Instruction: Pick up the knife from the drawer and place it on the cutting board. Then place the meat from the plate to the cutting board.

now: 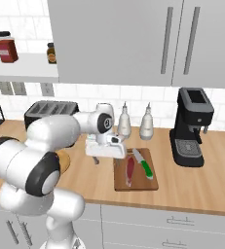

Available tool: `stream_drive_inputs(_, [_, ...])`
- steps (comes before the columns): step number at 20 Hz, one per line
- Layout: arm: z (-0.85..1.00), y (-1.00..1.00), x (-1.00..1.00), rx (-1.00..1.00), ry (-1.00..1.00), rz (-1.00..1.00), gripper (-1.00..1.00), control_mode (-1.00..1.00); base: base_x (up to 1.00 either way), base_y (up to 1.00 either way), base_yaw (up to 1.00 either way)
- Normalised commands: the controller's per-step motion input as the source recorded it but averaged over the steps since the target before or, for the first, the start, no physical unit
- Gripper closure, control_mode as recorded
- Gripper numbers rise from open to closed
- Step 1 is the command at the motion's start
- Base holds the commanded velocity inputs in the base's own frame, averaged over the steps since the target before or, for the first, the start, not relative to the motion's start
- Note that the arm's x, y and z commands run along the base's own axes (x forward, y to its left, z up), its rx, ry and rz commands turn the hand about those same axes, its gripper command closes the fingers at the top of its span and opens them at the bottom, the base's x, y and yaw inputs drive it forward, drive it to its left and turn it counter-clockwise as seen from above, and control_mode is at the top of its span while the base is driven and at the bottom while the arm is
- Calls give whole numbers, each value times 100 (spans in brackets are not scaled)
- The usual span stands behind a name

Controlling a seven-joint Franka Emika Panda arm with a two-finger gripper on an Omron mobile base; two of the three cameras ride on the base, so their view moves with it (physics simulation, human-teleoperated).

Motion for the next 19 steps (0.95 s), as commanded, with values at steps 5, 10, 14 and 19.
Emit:
stream_drive_inputs(5, [55,100,-92,-14,-11,6,-100,-100,0,0,0])
stream_drive_inputs(10, [40,100,-73,-21,-7,4,-100,-100,0,0,0])
stream_drive_inputs(14, [46,100,-66,-29,-14,5,-100,-100,0,0,0])
stream_drive_inputs(19, [68,88,-18,-26,-15,8,-100,-100,0,0,0])
